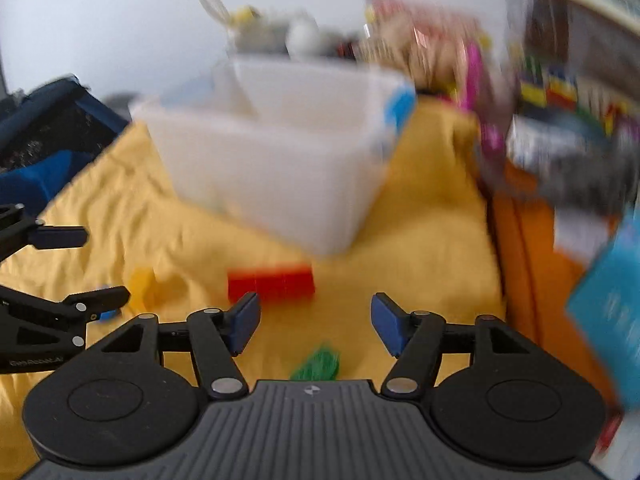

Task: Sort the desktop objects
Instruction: 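Carry the frog tile and arch brick over the bin and open both grippers, then grasp the yellow square brick with the left gripper while the right reaches the green brick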

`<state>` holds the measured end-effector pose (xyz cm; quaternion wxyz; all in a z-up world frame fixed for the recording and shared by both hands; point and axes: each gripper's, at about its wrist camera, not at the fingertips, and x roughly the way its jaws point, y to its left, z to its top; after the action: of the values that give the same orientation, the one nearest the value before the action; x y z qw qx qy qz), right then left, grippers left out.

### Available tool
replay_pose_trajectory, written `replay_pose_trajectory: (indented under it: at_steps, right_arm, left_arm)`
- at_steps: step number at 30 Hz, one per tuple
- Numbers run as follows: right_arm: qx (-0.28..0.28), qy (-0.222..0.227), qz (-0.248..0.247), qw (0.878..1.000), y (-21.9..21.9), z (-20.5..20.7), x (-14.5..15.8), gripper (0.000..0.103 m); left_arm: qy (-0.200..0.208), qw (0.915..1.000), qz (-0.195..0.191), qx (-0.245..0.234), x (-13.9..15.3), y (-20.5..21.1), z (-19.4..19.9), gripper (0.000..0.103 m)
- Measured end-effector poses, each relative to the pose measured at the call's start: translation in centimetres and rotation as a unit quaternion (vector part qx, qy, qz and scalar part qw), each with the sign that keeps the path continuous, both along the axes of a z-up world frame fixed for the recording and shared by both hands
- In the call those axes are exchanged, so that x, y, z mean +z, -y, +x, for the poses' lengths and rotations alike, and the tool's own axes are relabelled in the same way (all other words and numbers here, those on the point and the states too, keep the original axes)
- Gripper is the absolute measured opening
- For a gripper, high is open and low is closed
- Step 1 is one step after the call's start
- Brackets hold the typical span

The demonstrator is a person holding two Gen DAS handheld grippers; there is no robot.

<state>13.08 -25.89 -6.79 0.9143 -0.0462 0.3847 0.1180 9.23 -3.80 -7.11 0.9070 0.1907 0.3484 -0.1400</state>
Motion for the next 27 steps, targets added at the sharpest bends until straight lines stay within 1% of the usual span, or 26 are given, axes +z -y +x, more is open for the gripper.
replay_pose_trajectory:
  at_steps: [2,4,5,6,7,8,9,10,11,12,15,17,18,21,22,24,25,27]
  right_arm:
    - [-0.018,-0.020,0.003,1.000,0.1,0.0,-1.4,0.064]
    - [-0.035,-0.040,0.015,0.998,0.4,0.4,-2.2,0.061]
    - [-0.042,-0.050,0.026,0.998,0.6,0.5,-2.5,0.054]
    - [-0.047,-0.062,0.036,0.996,0.9,0.8,-2.8,0.042]
    - [-0.051,-0.076,0.048,0.995,1.2,0.9,-3.2,0.037]
    - [-0.056,-0.085,0.057,0.993,1.4,0.8,-3.5,0.038]
    - [-0.062,-0.090,0.063,0.992,1.6,0.8,-3.6,0.037]
    - [-0.064,-0.091,0.065,0.992,1.6,0.4,-3.9,0.037]
    - [-0.062,-0.091,0.065,0.992,1.6,0.3,-4.1,0.034]
    - [-0.057,-0.092,0.064,0.992,1.5,0.3,-4.2,0.028]
    - [-0.045,-0.086,0.045,0.994,1.1,0.0,-4.2,0.020]
    - [-0.024,-0.078,0.029,0.996,0.7,-0.6,-3.9,0.020]
    - [-0.013,-0.072,0.018,0.997,0.5,-1.0,-3.7,0.020]
    - [0.024,-0.056,-0.004,0.998,-0.2,-2.8,-3.2,0.020]
    - [0.037,-0.055,-0.006,0.998,-0.4,-3.7,-3.1,0.020]
    - [0.058,-0.055,-0.015,0.997,-0.8,-5.2,-3.3,0.020]
    - [0.068,-0.054,-0.022,0.996,-1.1,-6.1,-3.4,0.020]
    - [0.089,-0.048,-0.047,0.994,-1.8,-7.8,-3.8,0.020]
  left_arm:
    - [-0.009,0.9999,-0.006,-0.002,-0.7,0.0,0.2,0.071]
    - [-0.011,0.9998,-0.015,0.002,-1.2,0.1,0.7,0.070]
    - [-0.012,0.9997,-0.019,0.006,-1.2,0.1,1.0,0.069]
    - [-0.014,0.9996,-0.023,0.010,-1.3,0.3,1.5,0.065]
    - [-0.011,0.9995,-0.025,0.013,-1.4,0.4,1.9,0.063]
    - [-0.007,0.9995,-0.023,0.020,-1.5,0.5,2.5,0.062]
    - [-0.008,0.9994,-0.021,0.024,-1.9,0.6,2.6,0.055]
    - [-0.015,0.9993,-0.024,0.025,-2.2,0.7,3.1,0.039]
    - [-0.026,0.9989,-0.029,0.026,-2.6,0.6,3.6,0.036]
    - [-0.033,0.9984,-0.036,0.027,-2.8,0.5,3.7,0.034]
    - [-0.045,0.9969,-0.064,0.013,-2.4,-0.3,2.9,0.034]
    - [-0.057,0.9947,-0.086,-0.004,-1.8,-0.8,1.4,0.034]
    - [-0.074,0.9914,-0.107,-0.014,-1.5,-1.0,0.5,0.034]
    - [-0.133,0.9743,-0.174,-0.050,-1.0,-1.0,-3.2,0.034]
    - [-0.146,0.9704,-0.183,-0.061,-1.1,-0.9,-4.3,0.034]
    - [-0.161,0.9662,-0.185,-0.080,-1.9,-0.4,-6.5,0.034]
    - [-0.158,0.9674,-0.178,-0.088,-2.4,-0.2,-7.4,0.035]
    - [-0.153,0.9719,-0.148,-0.100,-3.5,0.3,-8.7,0.035]
